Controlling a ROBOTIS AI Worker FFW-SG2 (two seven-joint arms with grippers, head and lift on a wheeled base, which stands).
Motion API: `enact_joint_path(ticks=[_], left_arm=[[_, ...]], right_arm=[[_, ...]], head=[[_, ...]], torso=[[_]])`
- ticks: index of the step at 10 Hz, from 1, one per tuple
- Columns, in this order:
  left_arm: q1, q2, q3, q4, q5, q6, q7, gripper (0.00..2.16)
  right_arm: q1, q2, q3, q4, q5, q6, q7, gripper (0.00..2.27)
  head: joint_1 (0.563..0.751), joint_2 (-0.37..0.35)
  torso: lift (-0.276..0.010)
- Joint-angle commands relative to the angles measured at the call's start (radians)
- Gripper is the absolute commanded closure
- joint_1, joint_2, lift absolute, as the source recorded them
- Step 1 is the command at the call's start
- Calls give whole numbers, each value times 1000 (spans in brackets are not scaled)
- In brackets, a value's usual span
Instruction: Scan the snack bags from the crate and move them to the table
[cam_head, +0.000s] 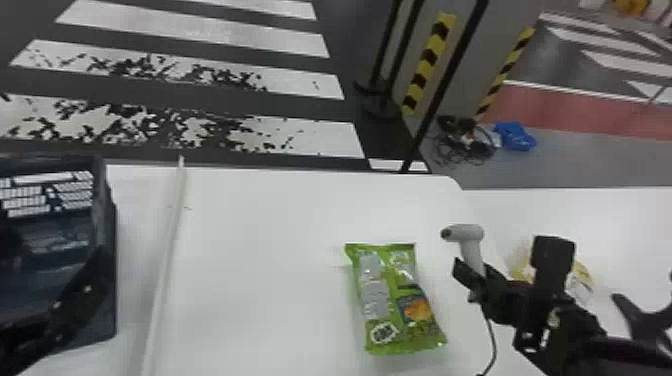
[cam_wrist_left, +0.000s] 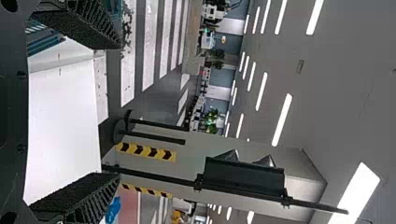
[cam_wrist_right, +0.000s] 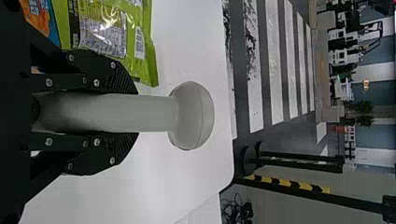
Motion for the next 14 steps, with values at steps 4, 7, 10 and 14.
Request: enact_joint_path(ticks=[4, 7, 10, 14], left_arm=[[10, -4, -1, -2, -6, 8, -4, 9], [29, -3, 8, -14, -6, 8, -4, 9], [56, -4, 20, -39, -12, 11, -4, 9], [72, -12, 12, -71, -35, 27, 2, 9]], right_arm=[[-34, -47, -17, 218, -5, -130, 84, 2132], [-67, -64, -8, 358, 9, -250, 135, 2132], [-119, -85, -2, 488, 9, -299, 201, 2132], [-133, -102, 3, 580, -5, -366, 214, 2003]], head=[[695, -350], [695, -350], [695, -350], [695, -350]], torso=[[-95], [-95], [-95], [-95]])
